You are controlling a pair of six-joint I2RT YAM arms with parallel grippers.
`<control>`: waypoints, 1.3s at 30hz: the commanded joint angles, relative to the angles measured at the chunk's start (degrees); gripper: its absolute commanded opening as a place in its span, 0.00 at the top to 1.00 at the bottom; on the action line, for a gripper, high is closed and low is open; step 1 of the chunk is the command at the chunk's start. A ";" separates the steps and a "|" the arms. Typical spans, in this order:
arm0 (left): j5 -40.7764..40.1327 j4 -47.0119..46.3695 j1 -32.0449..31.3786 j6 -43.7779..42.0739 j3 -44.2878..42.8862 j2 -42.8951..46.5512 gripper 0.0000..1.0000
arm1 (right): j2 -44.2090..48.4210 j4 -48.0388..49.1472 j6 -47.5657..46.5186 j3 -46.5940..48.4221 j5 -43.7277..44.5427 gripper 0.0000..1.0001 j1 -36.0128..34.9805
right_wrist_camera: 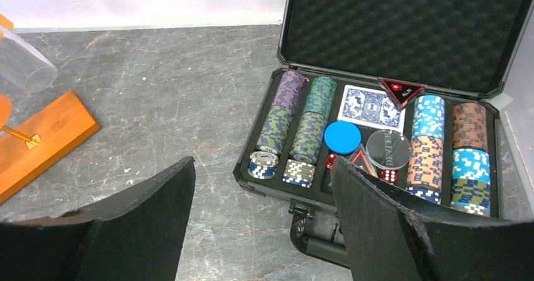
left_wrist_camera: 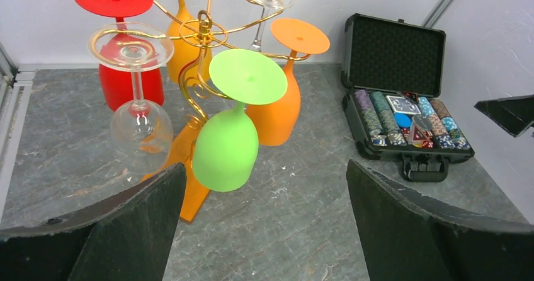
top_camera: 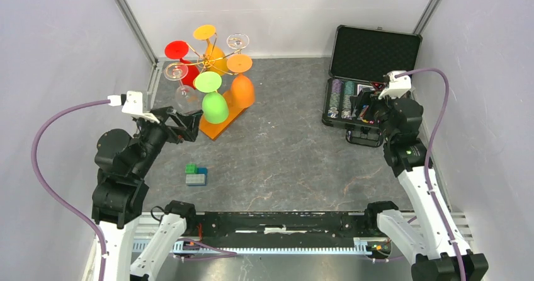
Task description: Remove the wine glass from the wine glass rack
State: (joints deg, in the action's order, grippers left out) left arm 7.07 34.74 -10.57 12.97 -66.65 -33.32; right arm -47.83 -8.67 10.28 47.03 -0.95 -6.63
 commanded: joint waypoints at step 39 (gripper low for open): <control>-9.64 -10.53 0.46 47.84 3.34 -9.65 0.50 | 3.16 3.31 12.13 -9.92 -11.58 0.15 0.11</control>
State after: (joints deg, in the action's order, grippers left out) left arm 1.65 27.94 -10.57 57.67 -61.58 -42.78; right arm -46.63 -6.09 22.26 38.74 -11.46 -6.63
